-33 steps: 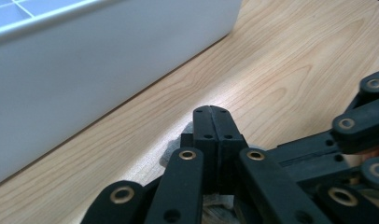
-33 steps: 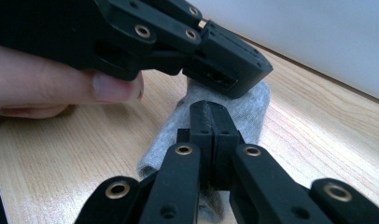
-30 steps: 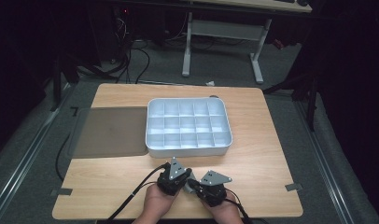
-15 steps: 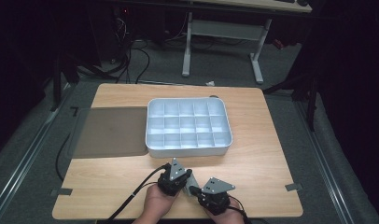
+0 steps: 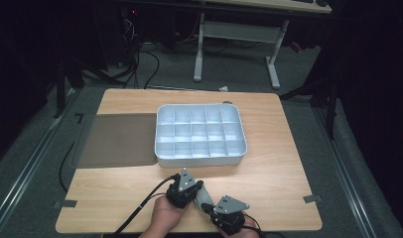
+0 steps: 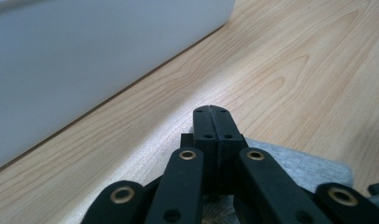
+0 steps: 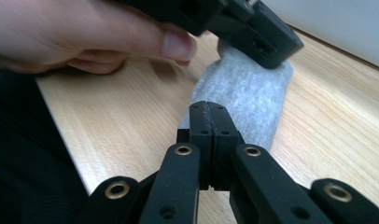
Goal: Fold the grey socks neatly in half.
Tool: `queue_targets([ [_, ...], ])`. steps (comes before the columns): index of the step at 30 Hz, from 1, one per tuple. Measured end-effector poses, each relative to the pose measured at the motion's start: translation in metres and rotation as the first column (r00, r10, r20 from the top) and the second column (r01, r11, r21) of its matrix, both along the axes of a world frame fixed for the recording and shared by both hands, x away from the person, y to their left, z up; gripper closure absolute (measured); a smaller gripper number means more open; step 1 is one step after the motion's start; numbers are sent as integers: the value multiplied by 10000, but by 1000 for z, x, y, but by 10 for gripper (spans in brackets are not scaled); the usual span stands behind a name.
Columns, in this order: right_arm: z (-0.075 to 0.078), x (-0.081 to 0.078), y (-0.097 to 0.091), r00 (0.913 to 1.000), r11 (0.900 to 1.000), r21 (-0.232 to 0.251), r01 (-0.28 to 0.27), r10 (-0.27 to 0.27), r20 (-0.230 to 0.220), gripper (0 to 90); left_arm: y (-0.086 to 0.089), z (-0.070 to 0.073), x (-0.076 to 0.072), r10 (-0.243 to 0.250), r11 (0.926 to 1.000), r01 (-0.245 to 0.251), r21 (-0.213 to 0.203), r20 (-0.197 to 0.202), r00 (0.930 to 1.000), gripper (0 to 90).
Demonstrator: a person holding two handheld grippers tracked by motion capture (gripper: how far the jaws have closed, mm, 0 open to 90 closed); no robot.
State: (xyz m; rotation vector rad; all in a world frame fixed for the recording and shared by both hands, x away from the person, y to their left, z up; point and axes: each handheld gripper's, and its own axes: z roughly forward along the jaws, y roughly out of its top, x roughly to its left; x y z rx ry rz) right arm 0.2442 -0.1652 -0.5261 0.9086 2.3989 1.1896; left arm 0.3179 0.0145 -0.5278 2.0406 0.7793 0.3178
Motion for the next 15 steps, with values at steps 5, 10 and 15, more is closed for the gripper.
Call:
queue_targets([
  [5, 11, 3, -11, 9997, 9964, 818, 239, -245, 55, 887, 1, 0, 1, -40, 9999, 40, -107, -47, 10000, 900],
  [10, 15, 13, -24, 9967, 9849, 1545, 781, -736, -346, 777, 3, 0, 0, -68, 9999, 67, -134, -71, 10000, 900],
  [15, 19, 18, -25, 9922, 9735, 1993, 1122, -989, -758, 660, 5, 0, -1, -79, 9999, 80, -101, 12, 10000, 900],
])
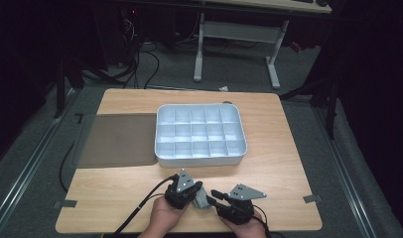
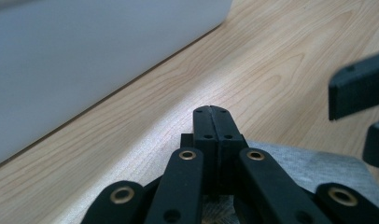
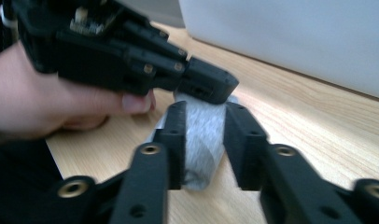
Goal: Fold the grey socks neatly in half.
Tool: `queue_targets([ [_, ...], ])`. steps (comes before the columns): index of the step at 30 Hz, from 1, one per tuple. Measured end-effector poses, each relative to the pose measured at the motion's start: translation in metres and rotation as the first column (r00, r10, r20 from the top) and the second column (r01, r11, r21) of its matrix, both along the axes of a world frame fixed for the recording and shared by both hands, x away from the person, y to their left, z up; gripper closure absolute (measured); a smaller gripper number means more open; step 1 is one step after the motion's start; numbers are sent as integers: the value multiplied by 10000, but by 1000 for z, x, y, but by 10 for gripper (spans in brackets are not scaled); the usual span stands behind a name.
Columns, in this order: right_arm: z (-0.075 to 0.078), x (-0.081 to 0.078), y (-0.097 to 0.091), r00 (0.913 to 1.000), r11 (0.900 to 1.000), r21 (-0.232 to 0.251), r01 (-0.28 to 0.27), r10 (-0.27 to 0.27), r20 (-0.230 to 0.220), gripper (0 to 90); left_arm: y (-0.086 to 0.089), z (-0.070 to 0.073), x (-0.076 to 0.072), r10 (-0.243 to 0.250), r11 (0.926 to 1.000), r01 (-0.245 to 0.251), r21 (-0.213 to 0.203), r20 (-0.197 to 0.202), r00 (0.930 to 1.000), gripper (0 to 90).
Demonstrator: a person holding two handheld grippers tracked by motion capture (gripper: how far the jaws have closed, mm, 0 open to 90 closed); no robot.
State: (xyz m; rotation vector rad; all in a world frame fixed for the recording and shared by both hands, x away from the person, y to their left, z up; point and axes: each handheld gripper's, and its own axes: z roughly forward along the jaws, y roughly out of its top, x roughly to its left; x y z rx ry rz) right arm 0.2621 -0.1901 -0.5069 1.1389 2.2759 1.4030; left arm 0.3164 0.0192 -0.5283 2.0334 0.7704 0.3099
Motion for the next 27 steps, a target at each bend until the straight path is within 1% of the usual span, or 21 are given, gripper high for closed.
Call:
queue_targets([
  [1, 1, 4, 3, 9994, 9998, 107, 167, -164, -317, 587, 0, 0, 0, 26, 10000, -26, -42, -19, 10000, 900],
  [2, 1, 4, 3, 9994, 9998, 107, 167, -164, -317, 587, 1, -1, 0, 52, 10000, -52, -75, -18, 10000, 900],
  [3, 1, 6, 5, 9987, 9997, 161, 162, -155, -480, 564, 1, -1, 0, 69, 9999, -69, -101, -11, 10000, 900],
  [4, -1, 9, 8, 9968, 9995, 249, 201, -181, -781, 526, 1, -1, -1, 58, 9999, -58, -107, -19, 10000, 900],
  [5, -3, 12, 11, 9949, 9994, 213, 260, -238, -981, 497, 1, -1, 0, 46, 9999, -46, -120, -24, 10000, 900],
  [7, -9, 16, 16, 9906, 9994, -100, 337, -347, -1320, 471, 2, -1, 0, 33, 9999, -34, -131, -38, 10000, 900],
  [8, -17, 19, 20, 9840, 9991, -330, 255, -309, -1757, 458, 4, -1, 0, 32, 9998, -32, -177, -42, 10000, 900],
  [9, -17, 19, 20, 9840, 9991, -330, 255, -309, -1757, 458, 4, -1, 0, 32, 9998, -32, -177, -42, 10000, 900],
  [10, -19, 19, 21, 9814, 9989, -372, 275, -341, -1890, 456, 5, -1, 0, 82, 9997, -84, -248, -59, 9999, 900],
  [11, -20, 18, 22, 9812, 9988, -379, 303, -370, -1893, 457, 6, 0, 0, 111, 9996, -113, -266, -56, 9999, 873],
  [12, -20, 18, 22, 9812, 9988, -379, 303, -370, -1893, 457, 8, 0, 0, 130, 9995, -131, -285, -61, 9999, 873],
  [13, -20, 18, 22, 9813, 9986, -435, 303, -380, -1886, 457, 10, 2, 0, 197, 9991, -200, -361, -84, 9998, 854],
  [14, -21, 18, 22, 9817, 9990, -383, 236, -304, -1880, 459, 14, 4, -1, 240, 9988, -244, -435, -85, 9997, 829],
  [15, -21, 18, 22, 9817, 9990, -383, 236, -304, -1880, 459, 17, 6, -2, 270, 9985, -272, -475, -64, 9996, 829],
  [17, -22, 18, 23, 9805, 9993, -316, 178, -236, -1953, 465, 26, 9, -6, 291, 9981, -295, -546, -85, 9995, 799],
  [20, -22, 18, 23, 9815, 9995, -307, 115, -171, -1908, 474, 39, 12, -12, 323, 9978, -334, -574, -186, 9993, 793],
  [22, -22, 18, 23, 9810, 9996, -282, 88, -141, -1936, 480, 46, 13, -16, 364, 9970, -381, -679, -250, 9990, 789],
  [27, -22, 17, 24, 9824, 9996, -297, -40, -16, -1868, 515, 57, 19, -27, 459, 9931, -472, -1075, -138, 9988, 778],
])
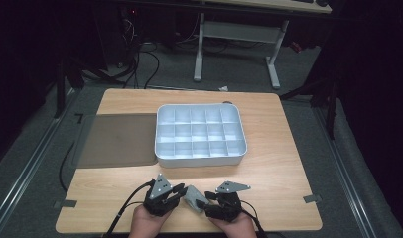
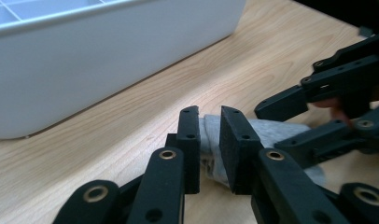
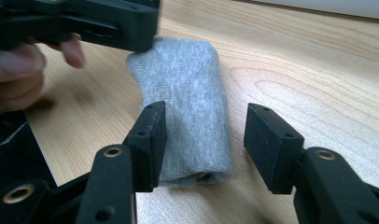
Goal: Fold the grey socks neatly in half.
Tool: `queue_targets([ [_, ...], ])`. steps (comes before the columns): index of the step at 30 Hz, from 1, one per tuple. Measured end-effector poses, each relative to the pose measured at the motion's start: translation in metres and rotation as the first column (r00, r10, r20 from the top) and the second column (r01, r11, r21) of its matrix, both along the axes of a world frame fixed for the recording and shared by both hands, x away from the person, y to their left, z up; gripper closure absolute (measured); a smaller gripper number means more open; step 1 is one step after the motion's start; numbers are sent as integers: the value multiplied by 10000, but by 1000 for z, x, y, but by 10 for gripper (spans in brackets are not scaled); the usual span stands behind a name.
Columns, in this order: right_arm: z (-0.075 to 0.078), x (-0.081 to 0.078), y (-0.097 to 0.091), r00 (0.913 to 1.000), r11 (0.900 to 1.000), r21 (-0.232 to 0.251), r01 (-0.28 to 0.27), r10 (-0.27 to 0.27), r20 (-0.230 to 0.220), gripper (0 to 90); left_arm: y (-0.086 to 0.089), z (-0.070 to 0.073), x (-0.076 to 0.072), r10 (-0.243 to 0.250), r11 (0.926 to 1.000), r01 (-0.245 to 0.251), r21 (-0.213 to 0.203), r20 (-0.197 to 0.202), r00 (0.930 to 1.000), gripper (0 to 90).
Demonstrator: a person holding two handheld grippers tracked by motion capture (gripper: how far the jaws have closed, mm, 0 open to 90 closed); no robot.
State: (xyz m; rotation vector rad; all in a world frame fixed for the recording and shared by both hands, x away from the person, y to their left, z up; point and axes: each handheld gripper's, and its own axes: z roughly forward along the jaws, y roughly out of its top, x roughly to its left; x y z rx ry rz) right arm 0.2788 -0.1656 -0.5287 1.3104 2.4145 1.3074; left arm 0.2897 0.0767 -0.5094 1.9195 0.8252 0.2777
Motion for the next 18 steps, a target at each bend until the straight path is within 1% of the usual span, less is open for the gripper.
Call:
queue_targets([
  [2, 0, 0, 0, 10000, 10000, 12, -41, 41, 19, 521, 2, 2, -4, -108, 9999, 108, -14, 42, 9999, 775],
  [3, 0, 0, 1, 10000, 10000, 9, -70, 70, 12, 523, 1, 1, -5, -150, 9998, 150, 96, 14, 9999, 775],
  [6, 0, 1, 2, 9999, 9999, 51, -130, 130, -30, 524, -1, -5, -3, -213, 9990, 222, 393, -221, 9995, 785],
  [7, 0, 1, 2, 9998, 9998, 84, -154, 155, -100, 524, -2, -10, 0, -232, 9982, 256, 541, -446, 9987, 789],
  [8, -1, 1, 3, 9997, 9998, 115, -174, 176, -144, 523, -2, -11, 1, -261, 9977, 294, 616, -539, 9982, 794],
  [13, -1, 2, 4, 9992, 9994, 200, -270, 276, -286, 516, -5, -17, 1, -326, 9962, 382, 784, -716, 9969, 805],
  [18, -2, 4, 4, 9985, 9990, 345, -299, 314, -457, 516, -6, -17, -1, -436, 9954, 498, 824, -752, 9962, 808],
])
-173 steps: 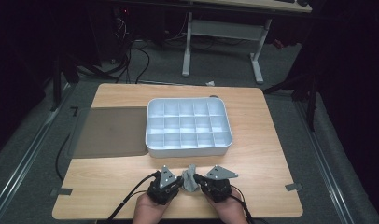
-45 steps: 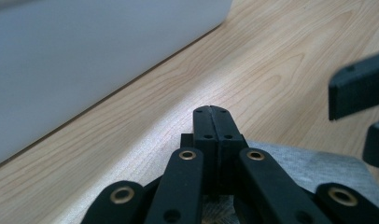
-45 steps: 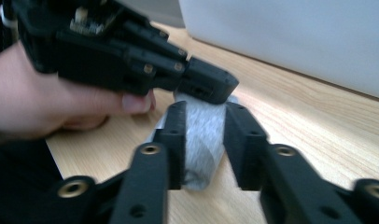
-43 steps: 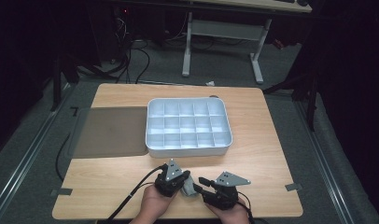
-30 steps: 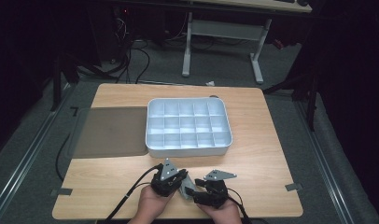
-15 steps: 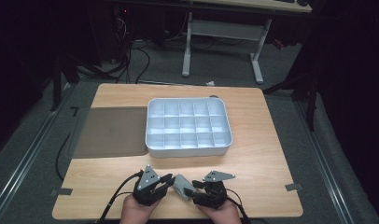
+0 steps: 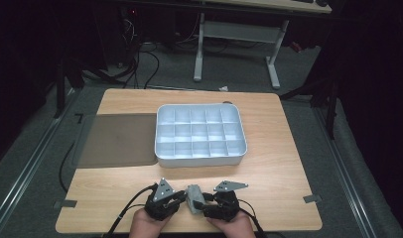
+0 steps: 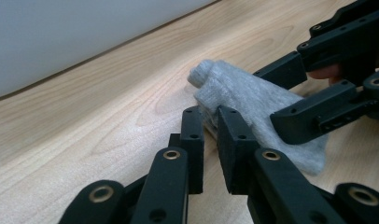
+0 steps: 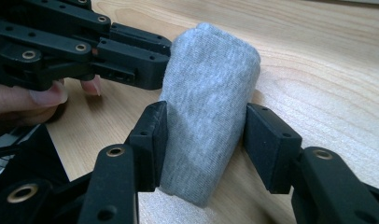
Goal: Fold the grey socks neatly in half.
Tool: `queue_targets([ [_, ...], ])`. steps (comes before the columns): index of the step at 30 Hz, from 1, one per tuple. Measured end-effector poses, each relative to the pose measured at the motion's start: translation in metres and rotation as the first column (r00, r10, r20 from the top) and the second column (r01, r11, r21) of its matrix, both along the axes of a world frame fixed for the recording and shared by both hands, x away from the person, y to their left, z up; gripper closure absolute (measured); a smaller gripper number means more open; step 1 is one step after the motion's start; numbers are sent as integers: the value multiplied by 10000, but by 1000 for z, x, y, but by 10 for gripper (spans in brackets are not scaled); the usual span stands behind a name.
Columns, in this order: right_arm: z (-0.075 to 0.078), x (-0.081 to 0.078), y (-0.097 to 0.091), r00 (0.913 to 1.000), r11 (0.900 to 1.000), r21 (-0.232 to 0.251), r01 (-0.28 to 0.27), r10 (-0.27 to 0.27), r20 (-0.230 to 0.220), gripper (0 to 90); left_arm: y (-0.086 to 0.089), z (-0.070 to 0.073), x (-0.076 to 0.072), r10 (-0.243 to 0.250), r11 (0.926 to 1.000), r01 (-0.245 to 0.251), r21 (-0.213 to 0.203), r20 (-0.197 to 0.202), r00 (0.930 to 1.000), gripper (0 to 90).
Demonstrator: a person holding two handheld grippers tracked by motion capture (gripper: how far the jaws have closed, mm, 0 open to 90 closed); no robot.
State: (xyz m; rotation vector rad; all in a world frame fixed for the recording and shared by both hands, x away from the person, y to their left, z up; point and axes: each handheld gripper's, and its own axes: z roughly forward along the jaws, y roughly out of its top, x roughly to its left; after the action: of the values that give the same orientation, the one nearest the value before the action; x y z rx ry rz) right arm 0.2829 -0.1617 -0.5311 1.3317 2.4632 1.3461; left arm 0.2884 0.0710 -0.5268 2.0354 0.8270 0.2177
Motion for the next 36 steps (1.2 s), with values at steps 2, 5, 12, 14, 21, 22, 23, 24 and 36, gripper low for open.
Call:
queue_targets([
  [2, 0, 0, 0, 10000, 10000, 45, -24, 25, -62, 516, -1, 0, -2, -102, 9999, 102, 100, -64, 9999, 811],
  [5, -2, 0, 1, 9997, 9998, 164, -107, 111, -213, 515, -3, -1, -4, -166, 9996, 168, 234, -95, 9998, 816],
  [12, -2, -3, 7, 9990, 9990, 80, -436, 436, -90, 546, -1, -2, -6, -239, 9989, 245, 400, -144, 9996, 821],
  [14, -2, -3, 8, 9990, 9990, 112, -438, 439, -124, 555, -1, -2, -7, -254, 9987, 259, 445, -135, 9996, 821],
  [21, -2, -2, 9, 9975, 9975, 71, -706, 707, -78, 591, -3, -4, -6, -259, 9984, 264, 498, -120, 9996, 823],
  [22, -2, -2, 9, 9972, 9972, 48, -751, 751, -35, 590, -3, -4, -6, -251, 9984, 256, 507, -102, 9996, 823],
  [23, -1, -2, 10, 9968, 9967, -26, -805, 805, -10, 585, -3, -4, -6, -247, 9984, 251, 516, -99, 9996, 825],
  [24, -1, -2, 10, 9968, 9967, -26, -805, 805, -10, 585, -4, -4, -6, -239, 9984, 244, 509, -99, 9997, 825],
  [36, 2, -2, 11, 9967, 9967, 8, -808, 808, -35, 697, -2, -4, -5, -104, 9983, 102, 581, 35, 9999, 799],
])
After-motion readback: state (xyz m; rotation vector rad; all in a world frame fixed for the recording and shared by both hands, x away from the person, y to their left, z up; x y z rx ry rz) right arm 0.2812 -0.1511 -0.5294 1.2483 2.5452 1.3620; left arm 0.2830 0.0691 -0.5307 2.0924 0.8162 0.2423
